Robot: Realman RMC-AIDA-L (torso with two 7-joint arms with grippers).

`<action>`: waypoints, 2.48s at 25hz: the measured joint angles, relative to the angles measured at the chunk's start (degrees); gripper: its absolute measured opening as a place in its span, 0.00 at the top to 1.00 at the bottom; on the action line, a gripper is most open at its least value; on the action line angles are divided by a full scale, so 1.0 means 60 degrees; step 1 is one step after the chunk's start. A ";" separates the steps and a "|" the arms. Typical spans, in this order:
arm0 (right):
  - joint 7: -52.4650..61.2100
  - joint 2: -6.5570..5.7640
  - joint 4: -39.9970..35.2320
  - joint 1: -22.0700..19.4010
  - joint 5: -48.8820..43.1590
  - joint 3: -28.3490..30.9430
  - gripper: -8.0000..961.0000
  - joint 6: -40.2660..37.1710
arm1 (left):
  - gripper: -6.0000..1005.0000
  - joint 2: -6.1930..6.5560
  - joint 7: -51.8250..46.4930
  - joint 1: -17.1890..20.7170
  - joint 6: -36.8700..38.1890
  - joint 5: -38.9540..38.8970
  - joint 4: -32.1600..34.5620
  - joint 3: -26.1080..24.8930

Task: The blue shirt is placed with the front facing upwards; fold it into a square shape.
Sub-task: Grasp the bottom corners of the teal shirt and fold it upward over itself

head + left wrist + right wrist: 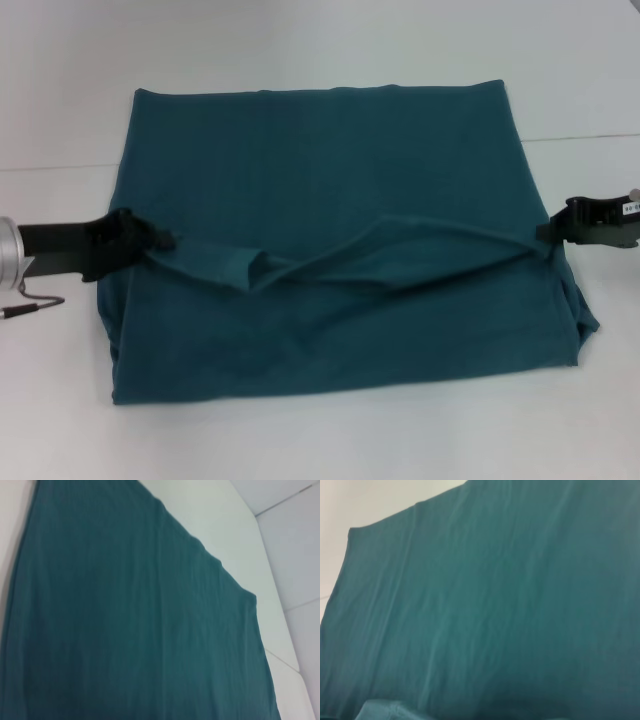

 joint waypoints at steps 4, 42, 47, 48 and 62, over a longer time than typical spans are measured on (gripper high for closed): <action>0.0008 0.0126 0.0000 0.0072 -0.0010 -0.0098 0.96 0.0410 | 0.94 -0.0056 0.0058 -0.0249 -0.0464 0.0013 -0.0012 0.0055; 0.0243 0.0419 0.1033 0.0613 0.0036 -0.1173 0.96 0.3941 | 0.94 -0.0358 0.1117 -0.1464 -0.4079 -0.0002 -0.0581 0.0896; 0.0243 0.0429 0.1215 0.0676 0.0003 -0.1216 0.96 0.4172 | 0.94 -0.0430 0.1209 -0.1481 -0.4365 0.0003 -0.0608 0.0897; 0.0242 0.0430 0.1238 0.0679 0.0002 -0.1220 0.96 0.4211 | 0.94 -0.0435 0.1212 -0.1482 -0.4405 0.0007 -0.0614 0.0897; 0.0234 0.0371 0.1643 0.1056 0.0003 -0.1585 0.96 0.4354 | 0.94 -0.0501 0.1491 -0.1427 -0.4640 0.0055 -0.0645 0.0891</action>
